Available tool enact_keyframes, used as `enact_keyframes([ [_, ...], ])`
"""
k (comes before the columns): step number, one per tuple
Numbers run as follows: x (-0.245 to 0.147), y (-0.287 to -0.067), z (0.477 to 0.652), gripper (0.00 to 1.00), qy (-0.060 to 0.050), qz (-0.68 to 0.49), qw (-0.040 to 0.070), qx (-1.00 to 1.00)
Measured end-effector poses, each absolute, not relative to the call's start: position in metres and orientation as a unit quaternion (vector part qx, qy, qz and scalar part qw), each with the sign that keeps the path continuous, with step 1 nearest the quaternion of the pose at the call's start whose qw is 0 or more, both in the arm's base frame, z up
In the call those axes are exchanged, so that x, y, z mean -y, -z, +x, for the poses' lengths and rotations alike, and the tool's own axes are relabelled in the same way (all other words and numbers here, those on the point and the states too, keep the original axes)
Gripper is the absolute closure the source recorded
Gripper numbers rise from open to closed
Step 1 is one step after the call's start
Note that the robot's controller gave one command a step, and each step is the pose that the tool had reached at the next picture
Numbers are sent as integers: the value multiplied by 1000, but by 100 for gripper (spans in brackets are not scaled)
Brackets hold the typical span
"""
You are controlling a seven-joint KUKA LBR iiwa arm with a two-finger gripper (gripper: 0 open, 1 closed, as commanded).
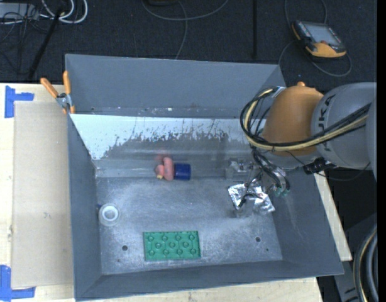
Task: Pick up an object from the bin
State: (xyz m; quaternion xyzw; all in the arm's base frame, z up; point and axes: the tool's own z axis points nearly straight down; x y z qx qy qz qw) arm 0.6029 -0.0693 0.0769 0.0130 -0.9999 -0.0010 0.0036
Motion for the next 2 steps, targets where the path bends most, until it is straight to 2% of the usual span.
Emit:
enact_keyframes([
  [1, 70, -82, 605, 100, 0, 14, 0, 1000],
  [2, 56, -164, 579, 100, 0, 26, -4, 1000],
])
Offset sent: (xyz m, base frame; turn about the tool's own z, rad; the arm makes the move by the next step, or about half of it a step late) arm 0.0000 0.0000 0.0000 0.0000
